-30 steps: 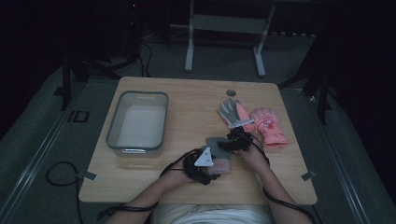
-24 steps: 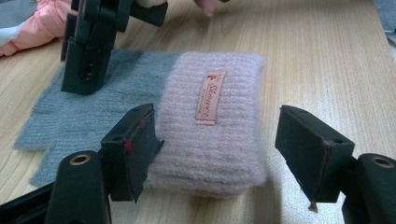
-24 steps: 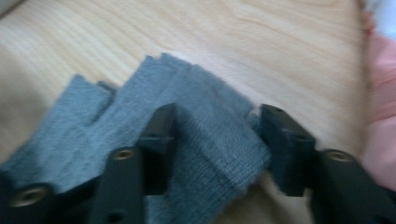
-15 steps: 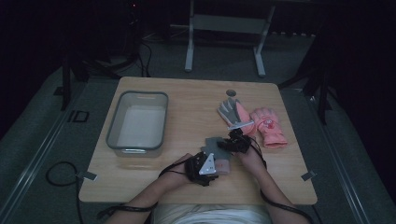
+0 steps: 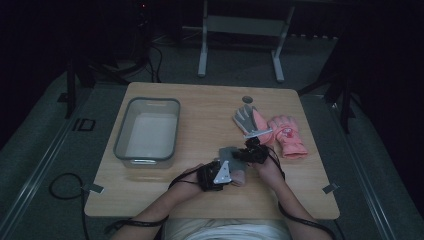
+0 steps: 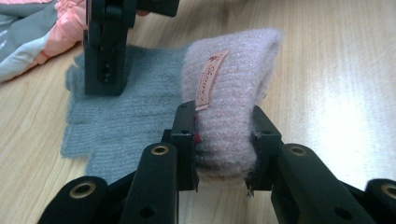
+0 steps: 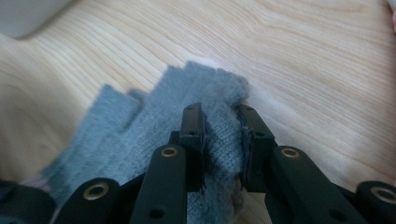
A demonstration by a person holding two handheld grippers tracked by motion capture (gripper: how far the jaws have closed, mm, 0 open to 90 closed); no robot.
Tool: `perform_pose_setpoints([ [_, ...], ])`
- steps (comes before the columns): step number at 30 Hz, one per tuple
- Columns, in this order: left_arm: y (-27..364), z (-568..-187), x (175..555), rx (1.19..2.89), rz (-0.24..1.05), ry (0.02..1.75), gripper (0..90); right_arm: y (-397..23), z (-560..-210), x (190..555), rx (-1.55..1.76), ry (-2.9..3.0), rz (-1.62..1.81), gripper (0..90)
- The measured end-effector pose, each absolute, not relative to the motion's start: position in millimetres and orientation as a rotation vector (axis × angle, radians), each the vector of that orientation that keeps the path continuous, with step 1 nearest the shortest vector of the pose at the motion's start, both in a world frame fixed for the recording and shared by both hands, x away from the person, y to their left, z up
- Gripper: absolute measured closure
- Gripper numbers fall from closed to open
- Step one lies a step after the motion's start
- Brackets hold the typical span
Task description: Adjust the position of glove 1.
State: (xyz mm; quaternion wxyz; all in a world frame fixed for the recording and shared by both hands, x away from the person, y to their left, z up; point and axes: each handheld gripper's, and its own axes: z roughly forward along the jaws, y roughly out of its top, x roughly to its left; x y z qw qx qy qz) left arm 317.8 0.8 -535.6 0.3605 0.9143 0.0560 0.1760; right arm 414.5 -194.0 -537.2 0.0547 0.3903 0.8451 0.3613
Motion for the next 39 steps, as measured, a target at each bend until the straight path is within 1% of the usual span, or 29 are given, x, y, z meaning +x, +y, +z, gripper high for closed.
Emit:
perform_pose_setpoints([
  [2, 4.2, -530.9, 318.4, 2.339, 0.439, 0.162, 69.9, -195.6, -531.8, 413.8, 1.194, 2.56, 1.143, 74.9],
  [9, 12.1, -511.9, 320.1, 2.335, 0.483, 0.158, 70.3, -193.5, -505.2, 412.1, 1.145, 2.528, 1.222, 75.0],
  [18, 27.8, -492.1, 323.5, 2.338, 0.501, 0.162, 70.4, -181.7, -476.2, 412.8, 1.056, 2.517, 1.289, 74.9],
  [39, 79.1, -445.2, 333.6, 2.379, 0.582, 0.234, 70.5, -129.6, -424.5, 424.0, 0.887, 2.504, 1.373, 74.9],
])
